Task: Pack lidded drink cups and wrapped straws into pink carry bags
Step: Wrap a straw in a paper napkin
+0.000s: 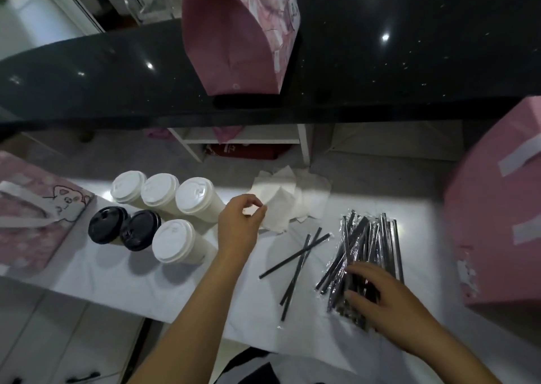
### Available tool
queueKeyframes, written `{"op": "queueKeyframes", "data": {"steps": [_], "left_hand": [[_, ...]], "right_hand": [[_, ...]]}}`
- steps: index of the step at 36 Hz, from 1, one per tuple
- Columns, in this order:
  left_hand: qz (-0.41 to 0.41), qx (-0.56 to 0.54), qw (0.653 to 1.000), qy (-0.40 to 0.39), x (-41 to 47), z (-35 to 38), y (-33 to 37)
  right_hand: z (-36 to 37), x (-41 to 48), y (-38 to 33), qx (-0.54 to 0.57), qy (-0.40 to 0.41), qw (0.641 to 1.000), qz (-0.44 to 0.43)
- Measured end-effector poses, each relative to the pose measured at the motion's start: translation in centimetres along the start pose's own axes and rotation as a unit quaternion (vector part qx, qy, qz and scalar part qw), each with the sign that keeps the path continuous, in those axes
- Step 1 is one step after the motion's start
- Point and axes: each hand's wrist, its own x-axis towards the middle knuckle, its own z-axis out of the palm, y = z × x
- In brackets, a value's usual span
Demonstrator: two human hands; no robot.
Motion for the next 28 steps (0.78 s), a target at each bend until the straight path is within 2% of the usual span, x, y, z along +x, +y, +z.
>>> {"op": "queueKeyframes", "data": {"steps": [5, 8, 11, 15, 24, 26, 28], "left_hand": [[0.125, 0.073, 0.989, -0.014, -2.0, -1.4, 1.7], [0.104, 0.002, 0.987, -0.125, -3.7, -2.5, 3.1], [0.114, -0.046, 0.96, -0.251, -5.0, -3.1, 4.1], [0.091, -0.09, 0.933, -0.337, -5.6, -3.2, 3.9], [0.085, -0.12, 0.918, -0.369, -4.0, -2.9, 1.7], [0.076, -0.113, 0.93, -0.343, -3.2, -2.7, 0.7], [0.051, -0.07, 0.956, -0.281, -2.1, -2.2, -0.9]], "right_hand": [[0.6, -1.0, -1.0, 0.085, 0.116, 0.989, -0.023], [0.7, -1.6, -2.6, 0.132, 0.166, 0.977, -0.038], [0.7, -1.6, -4.0, 0.153, 0.185, 0.969, -0.054], [0.8, -1.3, -5.6, 0.166, 0.188, 0.966, -0.068], [2.7, -1.1, -7.0, 0.171, 0.245, 0.953, -0.05], [3.2, -1.1, -7.1, 0.182, 0.254, 0.949, -0.041], [3.5, -1.1, -7.3, 0.189, 0.268, 0.945, -0.028]]}}
